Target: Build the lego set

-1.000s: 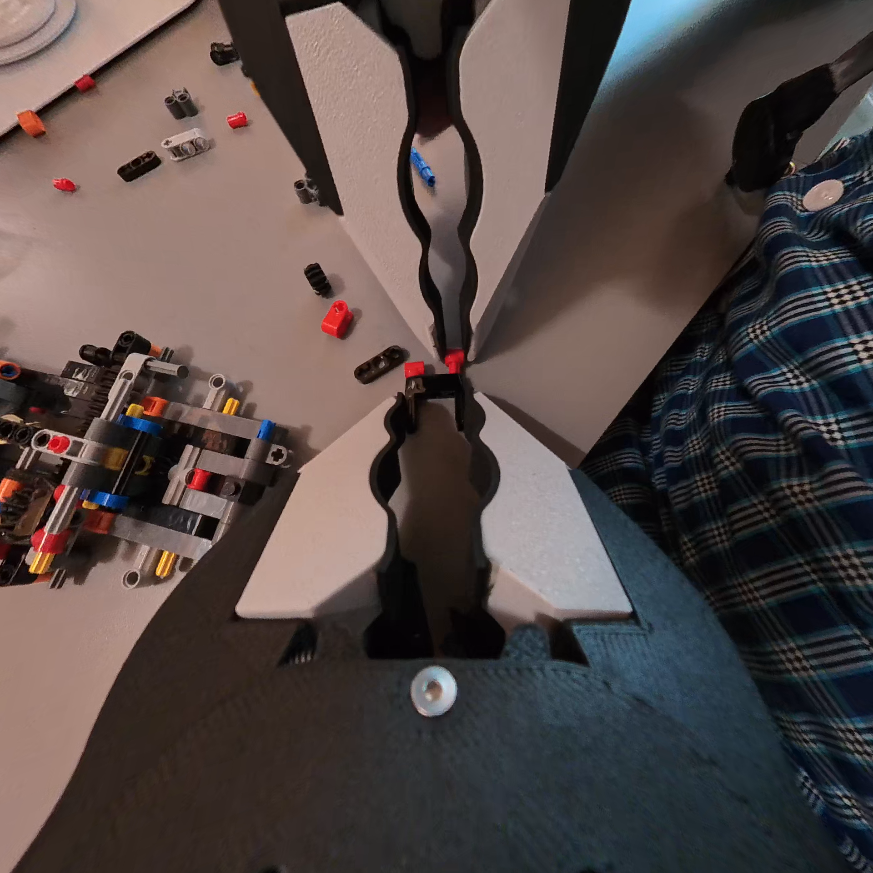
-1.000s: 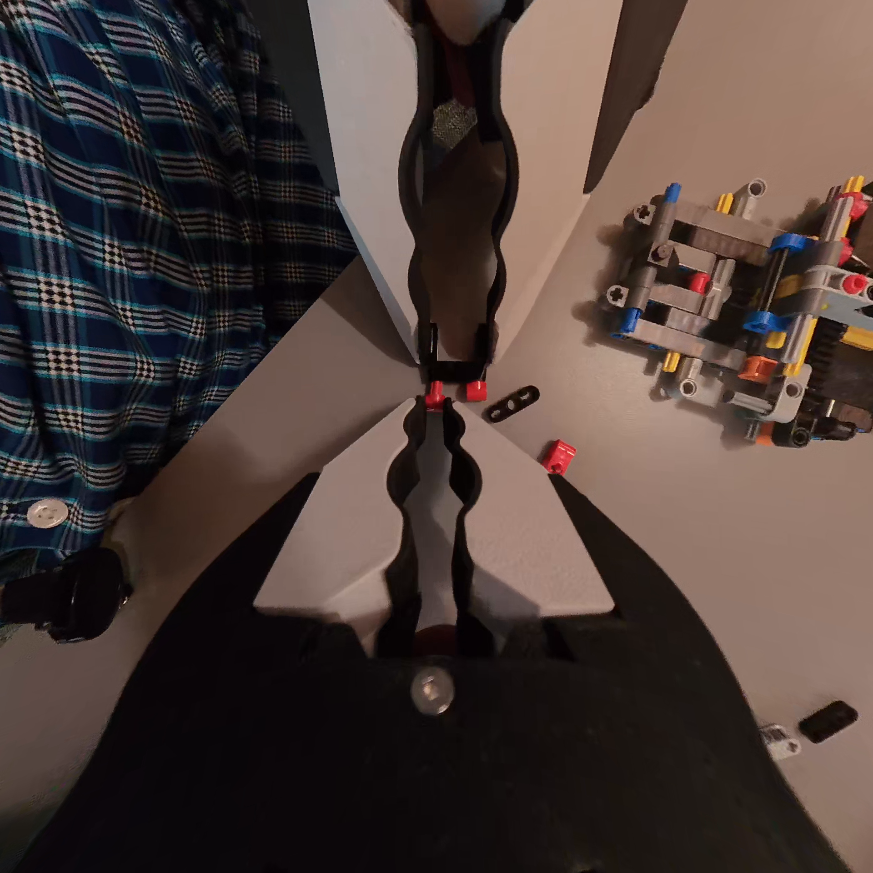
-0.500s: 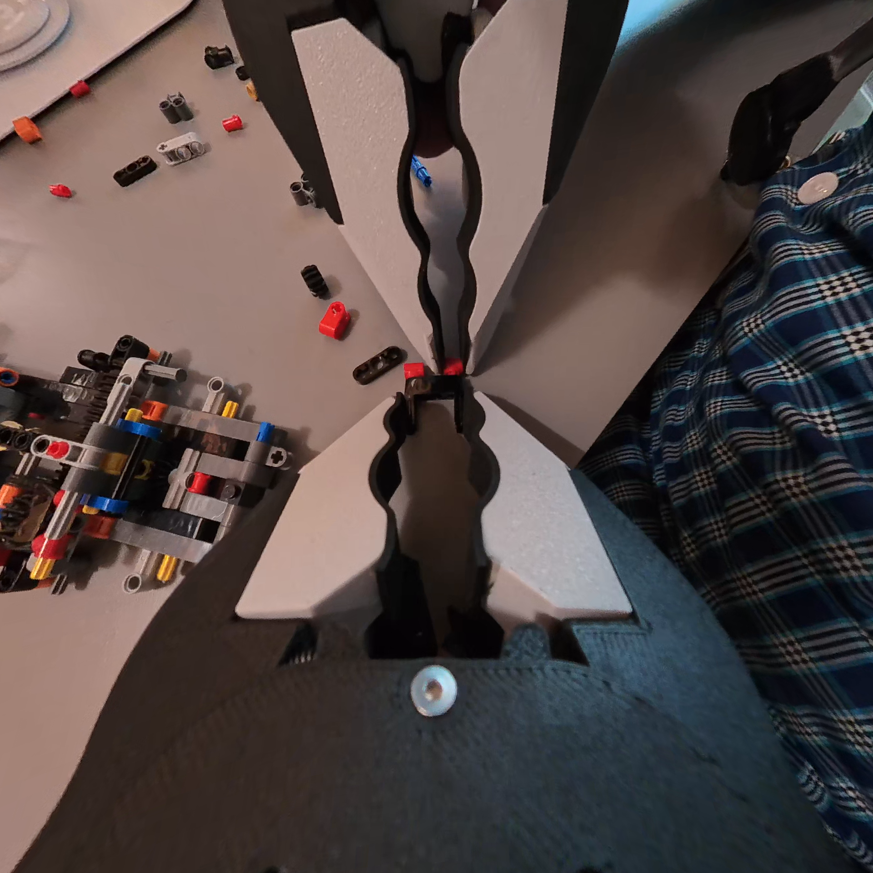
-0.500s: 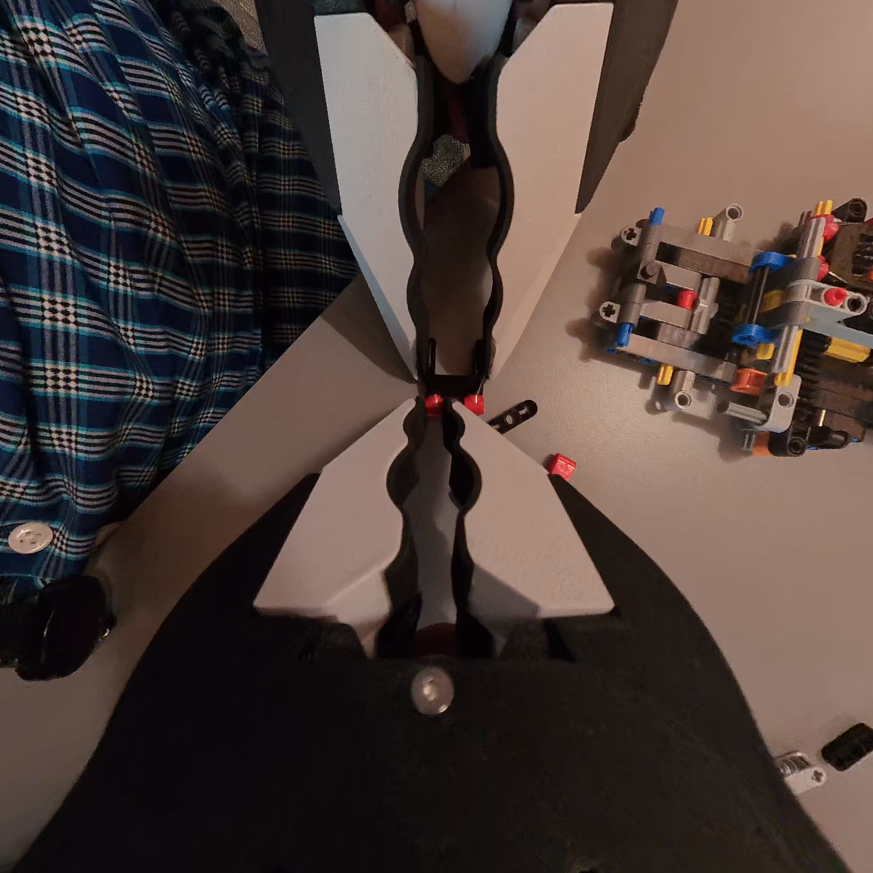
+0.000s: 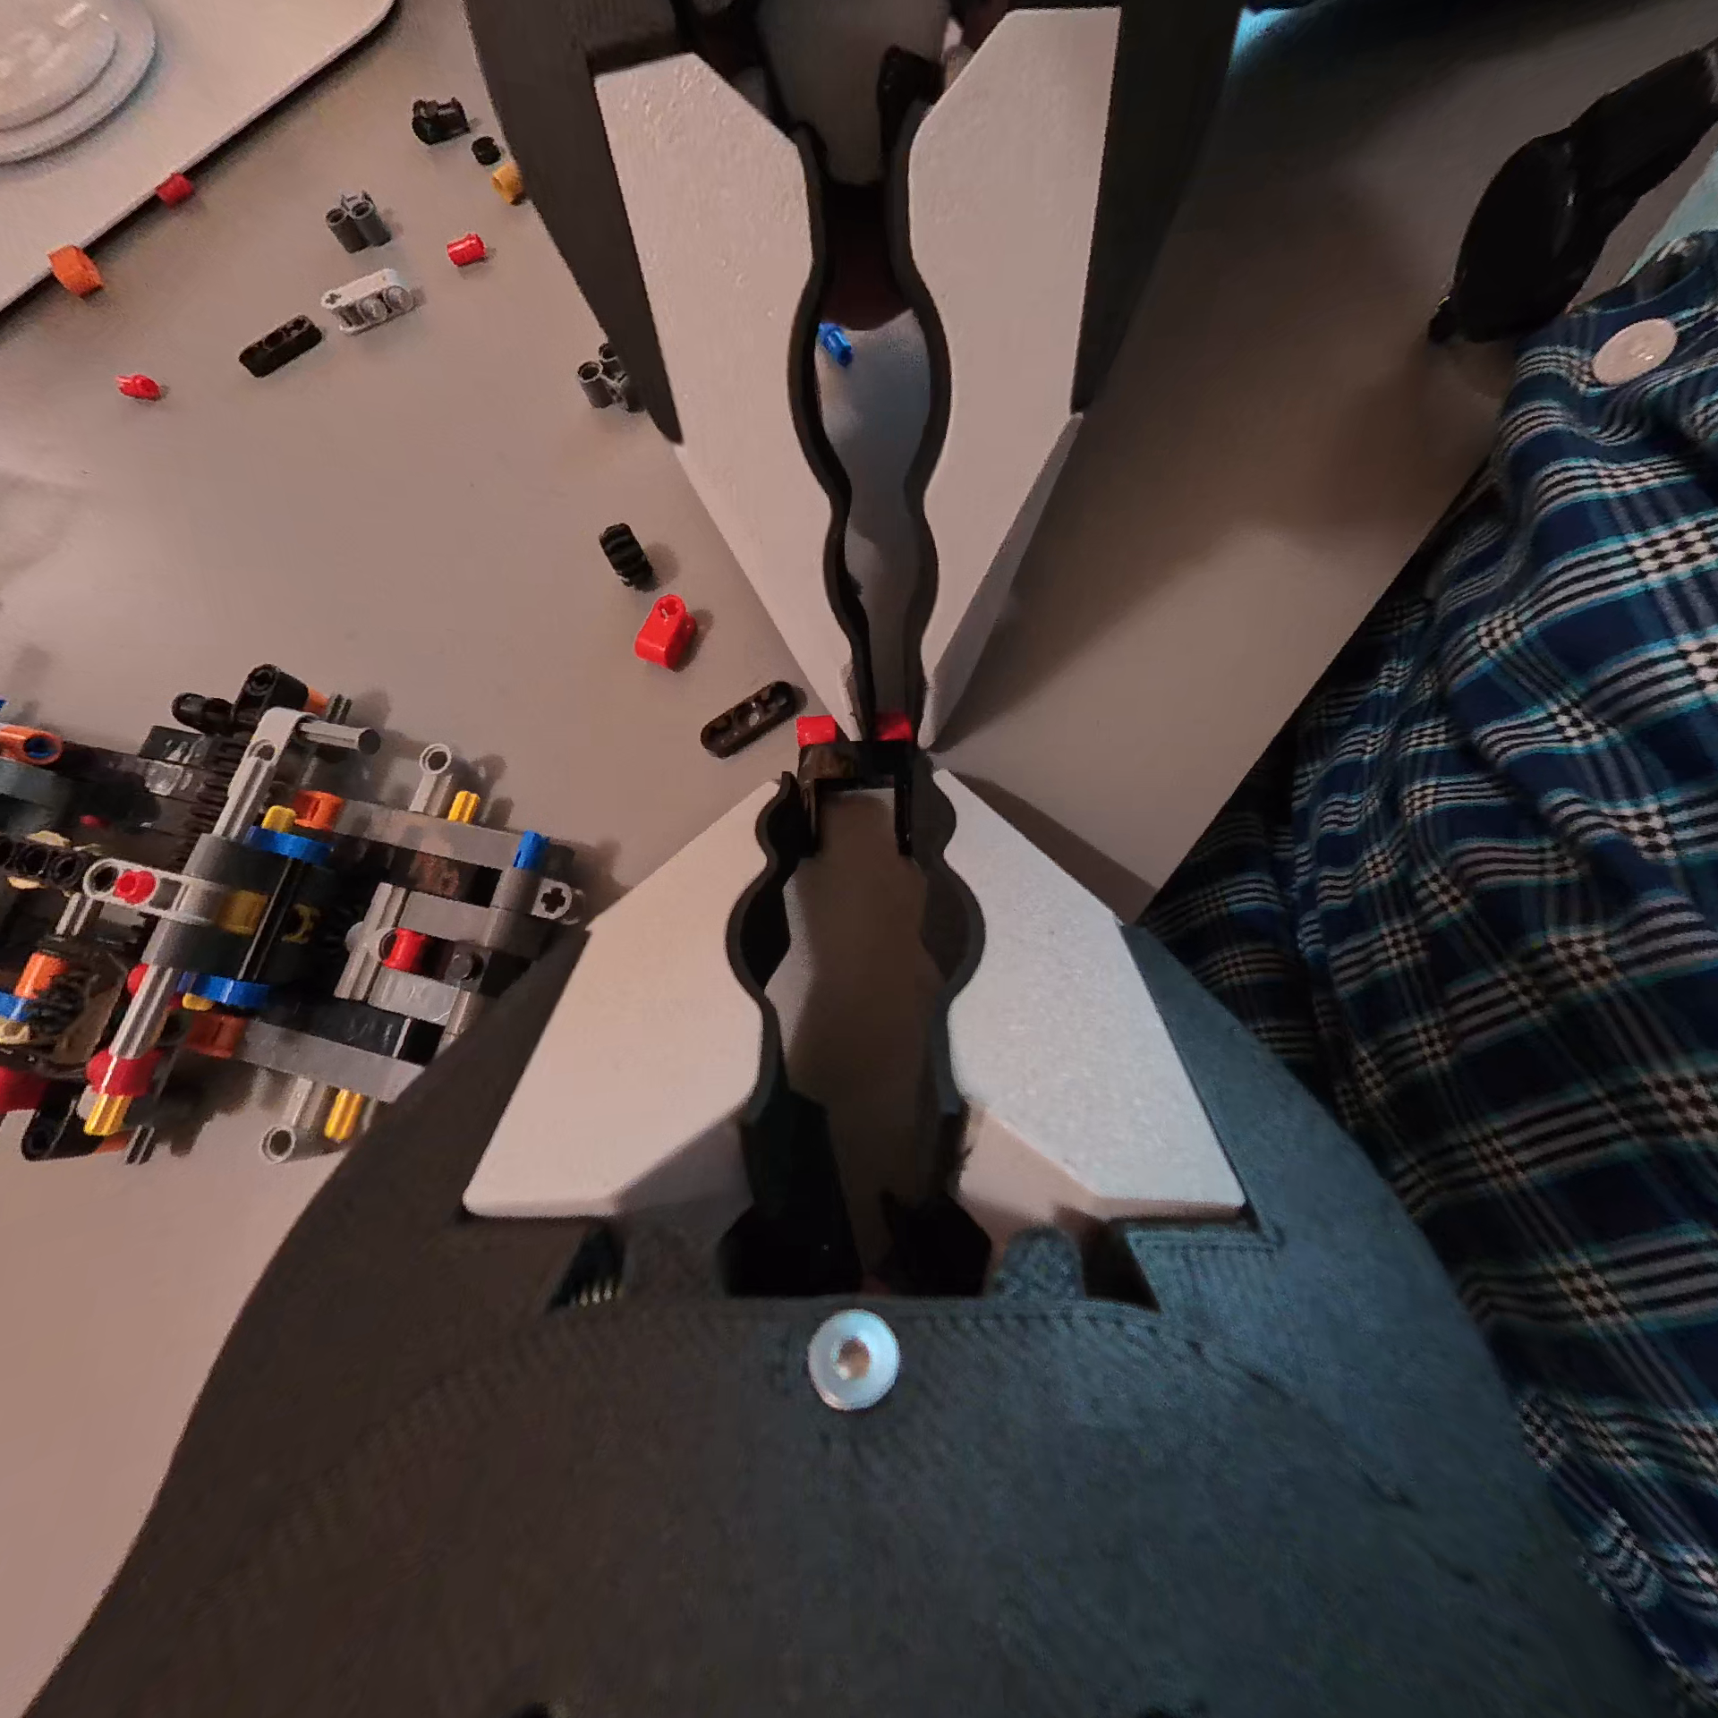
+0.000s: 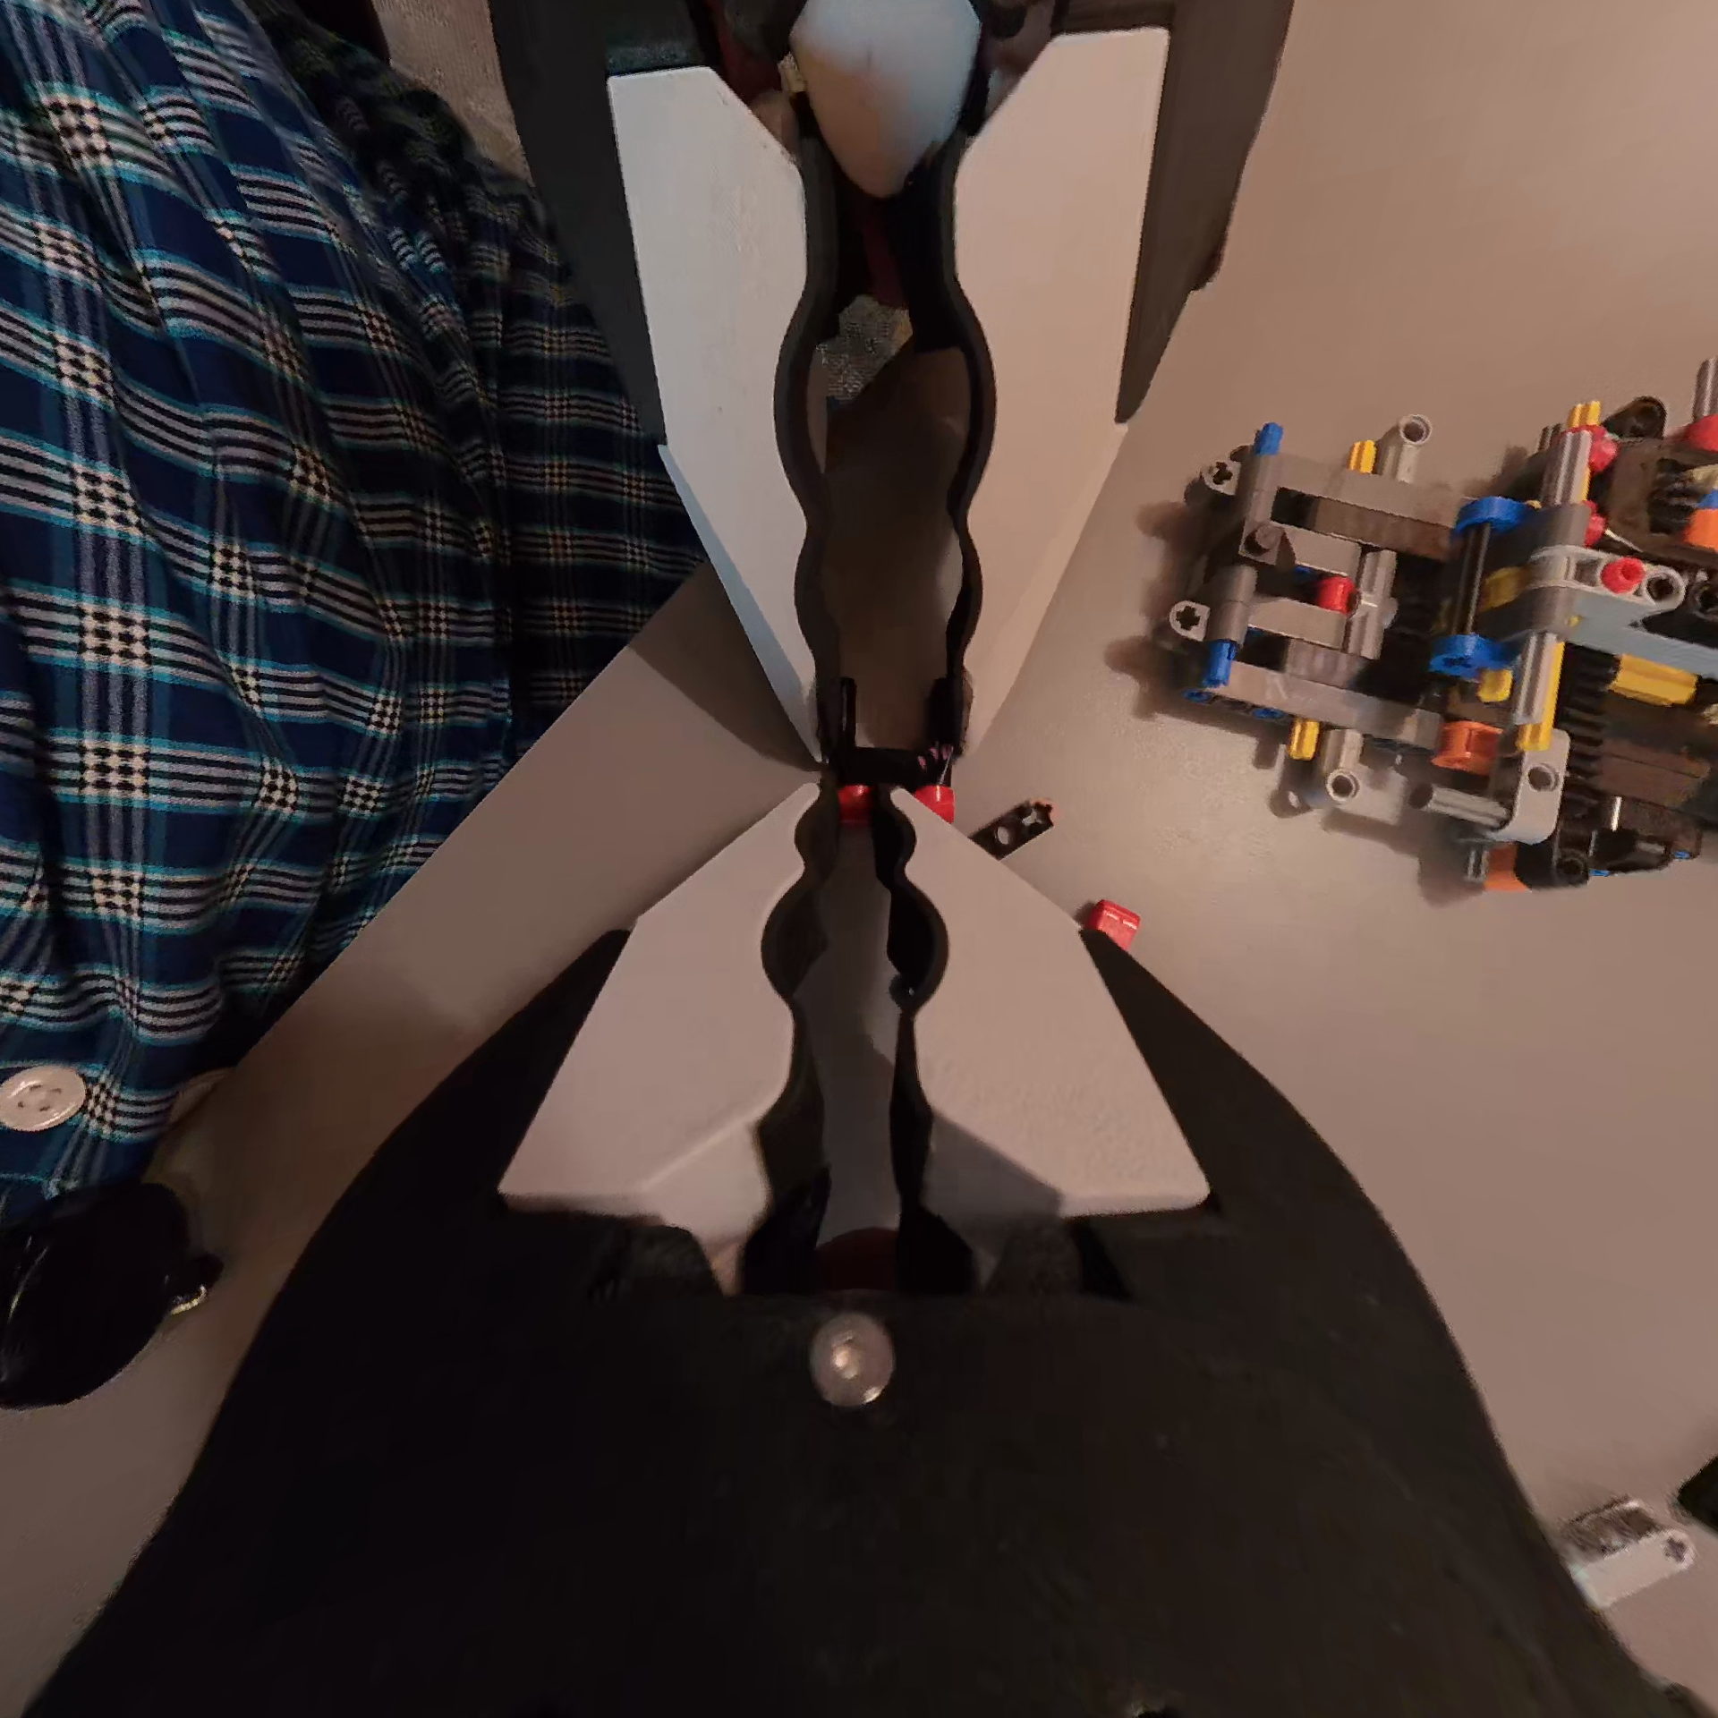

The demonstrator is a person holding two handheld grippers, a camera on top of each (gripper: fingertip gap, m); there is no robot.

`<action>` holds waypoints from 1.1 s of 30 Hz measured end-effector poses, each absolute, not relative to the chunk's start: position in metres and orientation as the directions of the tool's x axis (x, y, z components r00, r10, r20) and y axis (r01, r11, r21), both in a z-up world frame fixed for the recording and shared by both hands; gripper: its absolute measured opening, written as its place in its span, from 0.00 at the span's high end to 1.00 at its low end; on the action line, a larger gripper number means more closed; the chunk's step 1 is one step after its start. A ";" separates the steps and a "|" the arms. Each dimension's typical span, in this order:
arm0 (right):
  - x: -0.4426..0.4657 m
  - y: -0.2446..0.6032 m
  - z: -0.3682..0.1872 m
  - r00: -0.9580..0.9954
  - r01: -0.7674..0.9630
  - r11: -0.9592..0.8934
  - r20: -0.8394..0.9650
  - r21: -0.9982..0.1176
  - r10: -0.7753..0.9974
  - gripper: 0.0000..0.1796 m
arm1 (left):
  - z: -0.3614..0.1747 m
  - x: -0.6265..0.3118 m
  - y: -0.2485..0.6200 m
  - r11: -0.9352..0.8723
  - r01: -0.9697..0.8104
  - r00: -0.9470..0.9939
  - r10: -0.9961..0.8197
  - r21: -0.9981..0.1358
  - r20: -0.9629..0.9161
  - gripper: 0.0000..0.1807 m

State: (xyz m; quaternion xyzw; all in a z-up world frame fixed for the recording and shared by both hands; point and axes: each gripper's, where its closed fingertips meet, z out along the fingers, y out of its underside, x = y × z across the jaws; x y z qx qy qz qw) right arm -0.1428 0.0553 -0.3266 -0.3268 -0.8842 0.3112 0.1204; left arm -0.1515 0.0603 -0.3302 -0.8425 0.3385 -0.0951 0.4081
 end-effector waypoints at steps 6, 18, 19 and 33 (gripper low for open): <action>-0.124 0.072 -0.324 -0.684 0.560 0.559 0.039 -0.611 0.728 0.90 | -0.329 -0.152 0.065 -0.472 -0.453 0.796 -0.596 -0.756 -0.105 0.87; -0.059 0.112 -0.299 -0.489 0.616 0.385 0.050 -0.687 0.871 0.92 | -0.331 -0.140 0.053 -0.580 -0.400 0.826 -0.563 -0.710 -0.005 0.72; -0.055 0.113 -0.300 -0.480 0.618 0.377 0.049 -0.690 0.876 0.92 | -0.331 -0.136 0.052 -0.586 -0.398 0.827 -0.561 -0.705 0.000 0.71; -0.042 0.122 -0.298 -0.390 0.625 0.300 0.045 -0.721 0.920 0.90 | -0.327 -0.113 0.041 -0.593 -0.348 0.817 -0.572 -0.726 0.076 0.78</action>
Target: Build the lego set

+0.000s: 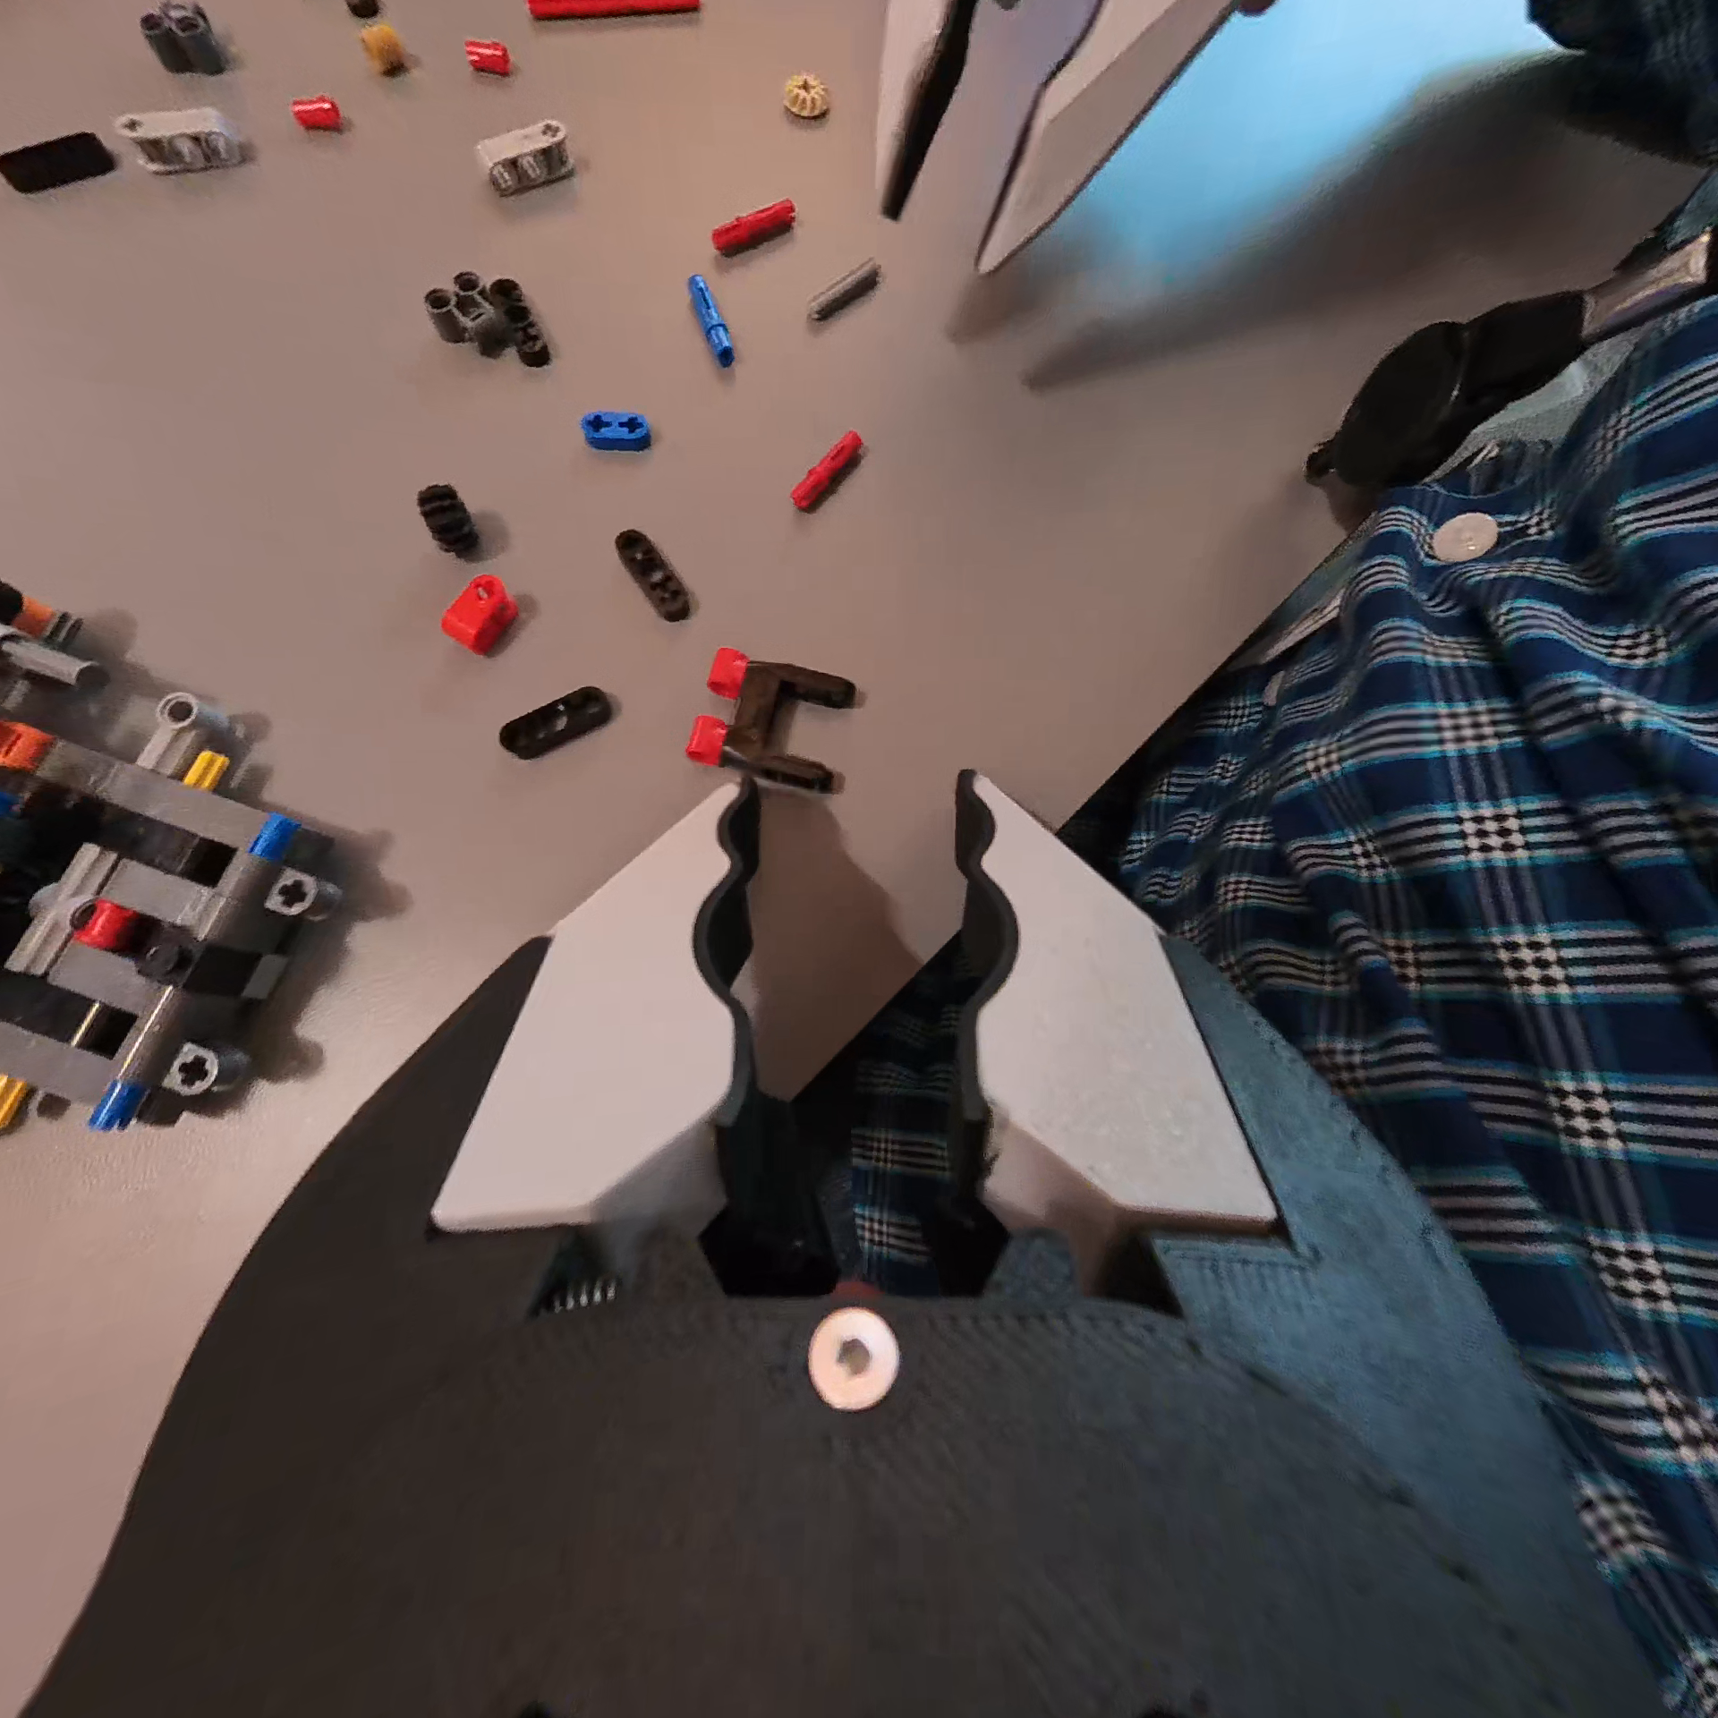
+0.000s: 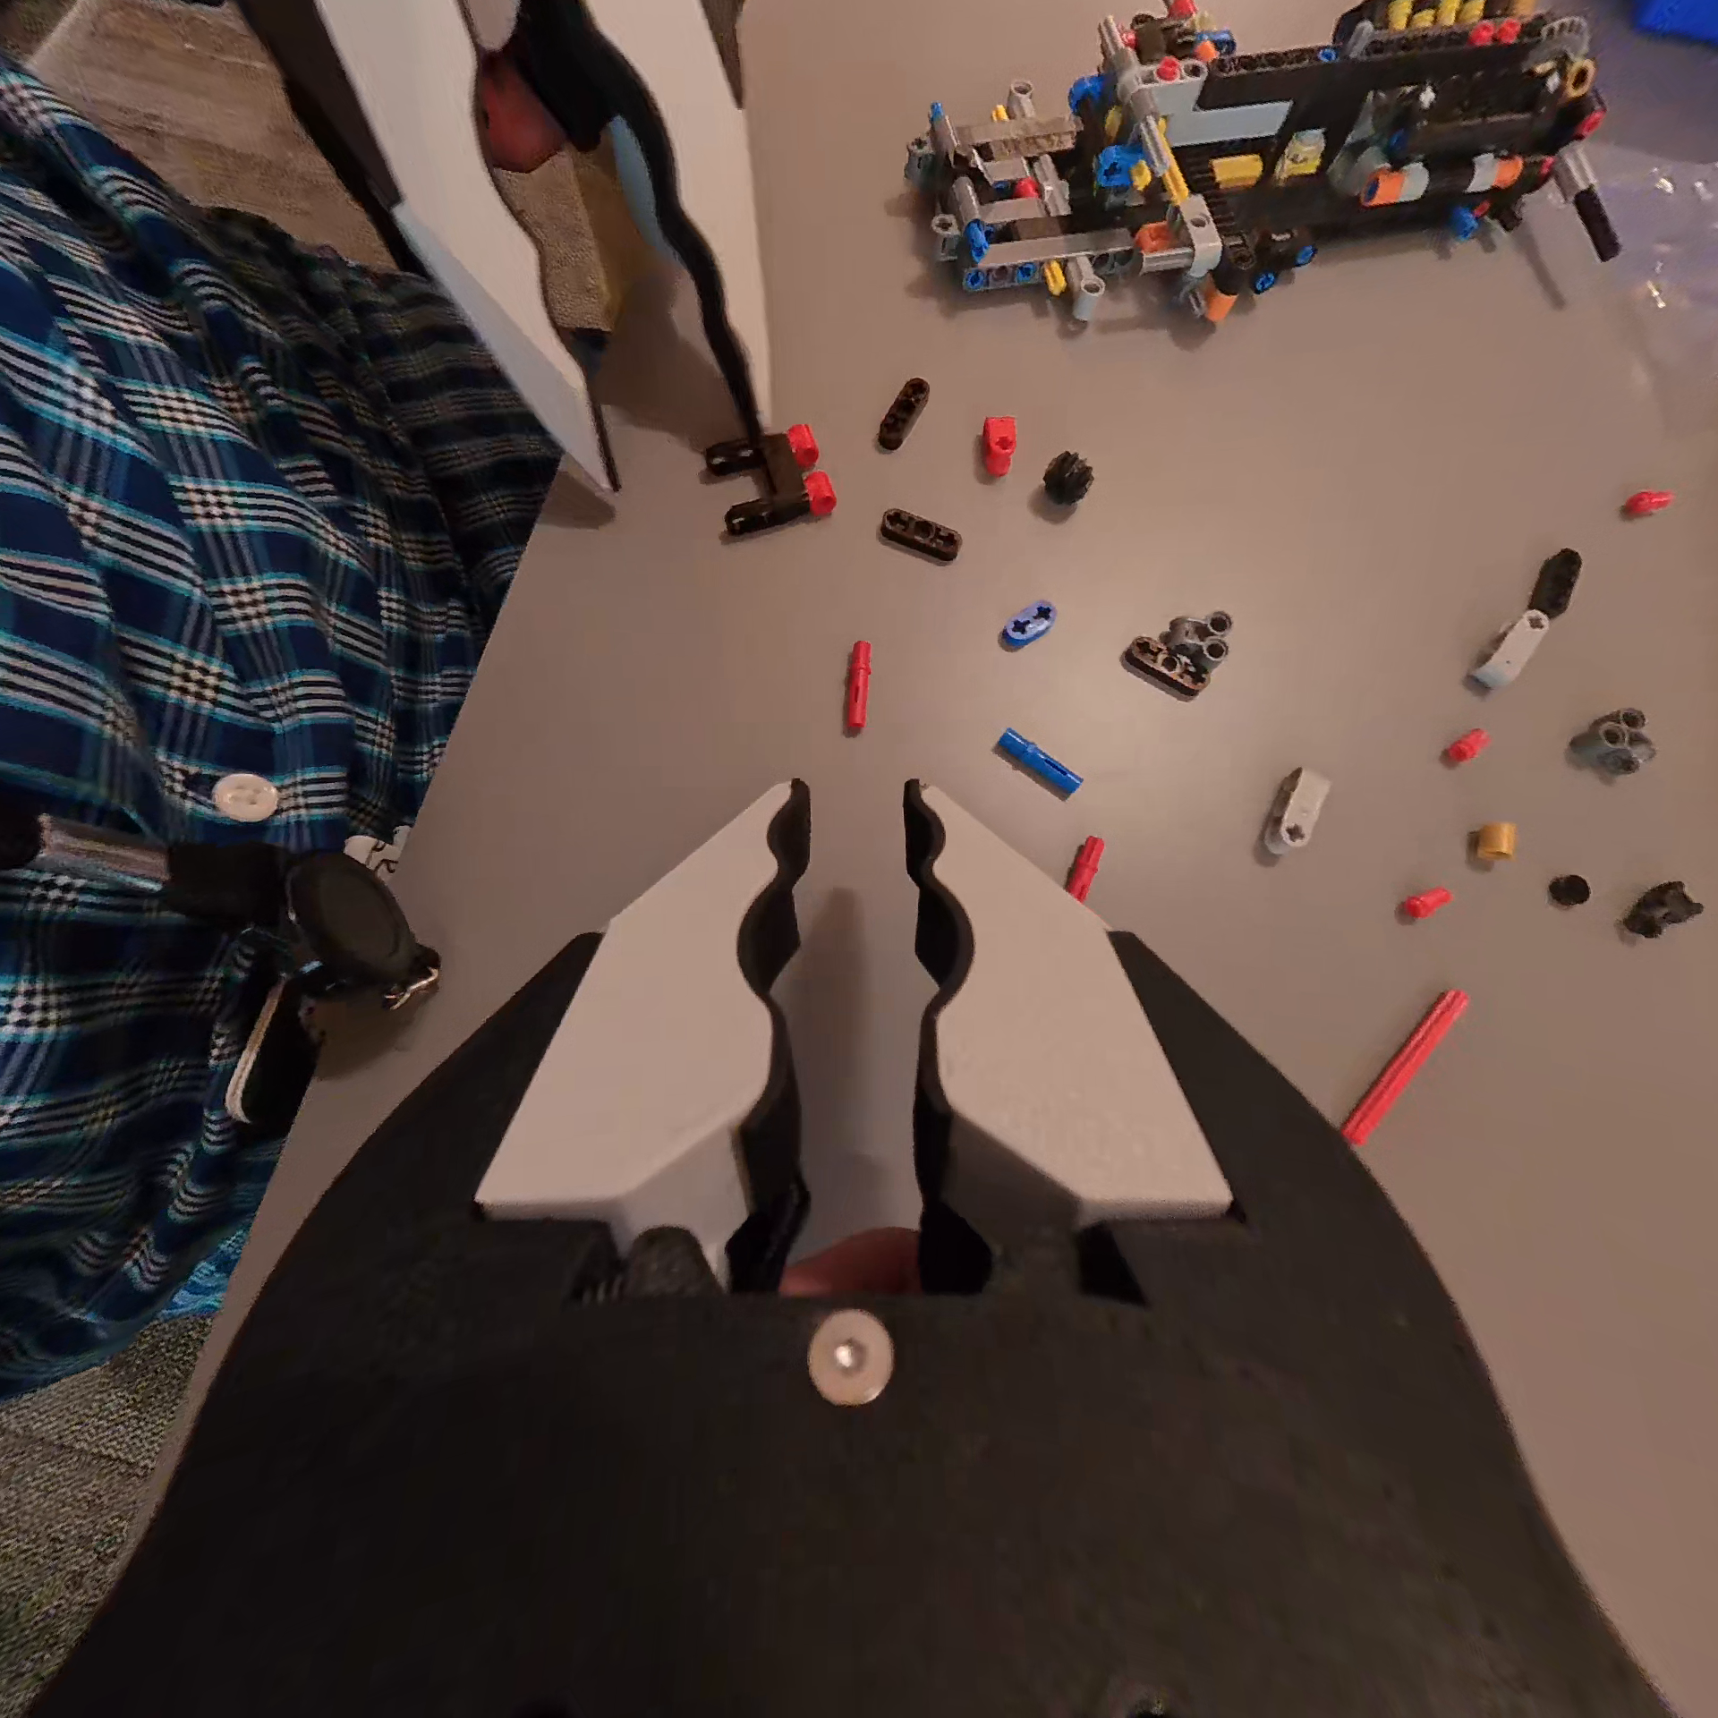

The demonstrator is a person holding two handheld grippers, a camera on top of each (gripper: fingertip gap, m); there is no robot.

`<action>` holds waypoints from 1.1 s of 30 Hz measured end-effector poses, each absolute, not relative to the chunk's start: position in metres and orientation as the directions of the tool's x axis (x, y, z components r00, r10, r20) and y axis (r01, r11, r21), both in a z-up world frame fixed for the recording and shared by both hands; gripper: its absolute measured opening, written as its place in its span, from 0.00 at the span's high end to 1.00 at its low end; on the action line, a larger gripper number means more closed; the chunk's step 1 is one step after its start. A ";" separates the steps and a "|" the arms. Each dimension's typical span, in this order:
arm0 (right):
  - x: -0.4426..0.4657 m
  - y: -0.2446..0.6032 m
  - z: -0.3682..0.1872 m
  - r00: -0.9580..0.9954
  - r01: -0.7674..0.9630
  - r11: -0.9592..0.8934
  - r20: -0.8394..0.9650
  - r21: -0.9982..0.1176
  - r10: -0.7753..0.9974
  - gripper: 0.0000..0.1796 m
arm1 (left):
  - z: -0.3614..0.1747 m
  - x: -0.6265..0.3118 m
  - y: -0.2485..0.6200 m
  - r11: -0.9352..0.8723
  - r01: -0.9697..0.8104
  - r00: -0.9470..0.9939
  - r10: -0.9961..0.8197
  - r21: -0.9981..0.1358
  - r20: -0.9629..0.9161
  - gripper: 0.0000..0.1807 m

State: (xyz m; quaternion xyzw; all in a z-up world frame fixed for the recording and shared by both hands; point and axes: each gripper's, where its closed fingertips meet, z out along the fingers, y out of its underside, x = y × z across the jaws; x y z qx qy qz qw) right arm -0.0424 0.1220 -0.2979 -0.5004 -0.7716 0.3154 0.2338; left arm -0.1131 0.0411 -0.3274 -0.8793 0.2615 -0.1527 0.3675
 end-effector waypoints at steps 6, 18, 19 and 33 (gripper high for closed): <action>-0.034 0.144 -0.300 -0.313 0.669 0.257 0.048 -0.698 0.948 0.90 | -0.327 -0.113 0.043 -0.577 -0.338 0.814 -0.575 -0.744 0.076 0.75; -0.042 0.154 -0.328 -0.260 0.737 0.249 0.077 -0.628 0.963 1.00 | -0.327 -0.129 0.048 -0.573 -0.354 0.829 -0.559 -0.739 0.036 0.75; -0.042 0.153 -0.328 -0.261 0.733 0.243 0.068 -0.635 0.963 1.00 | -0.327 -0.128 0.048 -0.573 -0.353 0.828 -0.559 -0.740 0.039 0.76; -0.043 0.136 -0.314 -0.304 0.666 0.240 0.037 -0.707 0.952 1.00 | -0.327 -0.122 0.058 -0.577 -0.354 0.836 -0.548 -0.736 0.028 0.79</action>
